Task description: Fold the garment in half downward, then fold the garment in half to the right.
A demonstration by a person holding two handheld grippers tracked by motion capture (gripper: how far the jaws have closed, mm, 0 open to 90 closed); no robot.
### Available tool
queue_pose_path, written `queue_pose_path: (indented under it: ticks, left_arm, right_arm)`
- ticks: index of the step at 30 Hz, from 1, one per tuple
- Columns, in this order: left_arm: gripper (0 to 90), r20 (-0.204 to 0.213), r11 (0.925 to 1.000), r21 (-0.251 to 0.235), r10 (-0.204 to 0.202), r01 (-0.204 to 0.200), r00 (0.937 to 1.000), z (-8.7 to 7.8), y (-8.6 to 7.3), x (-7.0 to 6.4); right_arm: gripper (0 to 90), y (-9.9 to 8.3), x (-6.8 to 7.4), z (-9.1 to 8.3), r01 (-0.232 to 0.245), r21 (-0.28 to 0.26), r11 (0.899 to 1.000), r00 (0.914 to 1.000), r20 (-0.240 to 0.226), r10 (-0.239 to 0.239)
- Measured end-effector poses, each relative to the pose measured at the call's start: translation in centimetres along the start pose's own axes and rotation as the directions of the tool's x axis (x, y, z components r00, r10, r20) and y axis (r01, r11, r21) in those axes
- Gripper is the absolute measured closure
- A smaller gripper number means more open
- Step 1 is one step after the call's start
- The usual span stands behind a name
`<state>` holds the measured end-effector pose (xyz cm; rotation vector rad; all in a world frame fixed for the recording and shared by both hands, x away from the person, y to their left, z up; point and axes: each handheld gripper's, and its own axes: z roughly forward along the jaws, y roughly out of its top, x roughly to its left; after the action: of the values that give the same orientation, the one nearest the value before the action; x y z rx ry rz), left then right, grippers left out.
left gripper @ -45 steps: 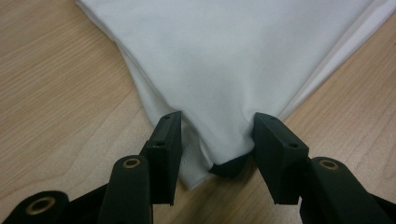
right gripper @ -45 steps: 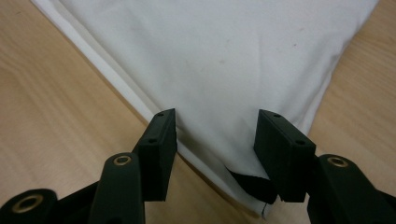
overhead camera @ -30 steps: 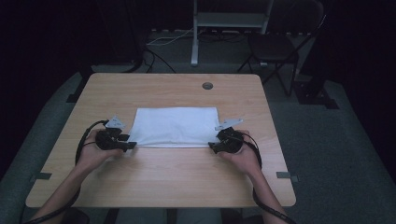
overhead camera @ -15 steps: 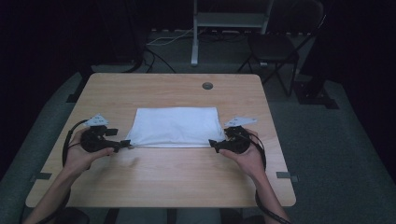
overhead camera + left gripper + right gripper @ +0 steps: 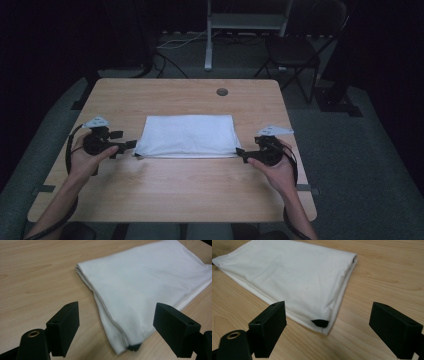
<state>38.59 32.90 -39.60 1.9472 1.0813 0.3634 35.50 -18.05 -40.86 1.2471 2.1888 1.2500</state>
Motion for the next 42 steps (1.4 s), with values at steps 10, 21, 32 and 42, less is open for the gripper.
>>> queue_pose_path:
  ticks: [10,21,32,42]
  left_arm:
    - [20.5,-0.009,0.9999,0.006,-0.011,0.011,0.9999,0.8,1.2,-0.2]
    - [20.5,-0.017,0.9997,-0.007,-0.023,0.022,0.9996,1.3,3.1,0.6]
    - [23.5,-0.030,0.9925,0.030,-0.118,0.119,0.9926,7.5,5.9,2.8]
    - [27.6,-0.063,0.9841,0.054,-0.165,0.169,0.9842,9.6,5.9,3.4]
  right_arm:
    - [13.6,0.1,0.2,-0.5,0.010,-0.005,1.000,0.9999,0.004,-0.010]
    - [13.6,0.3,0.4,-1.3,0.010,-0.018,1.000,0.9999,0.006,-0.010]
    - [13.6,1.0,1.3,-0.6,0.057,-0.005,0.998,0.9981,-0.024,-0.057]
    - [13.5,1.0,1.5,-0.7,0.076,-0.004,0.997,0.9967,-0.029,-0.076]
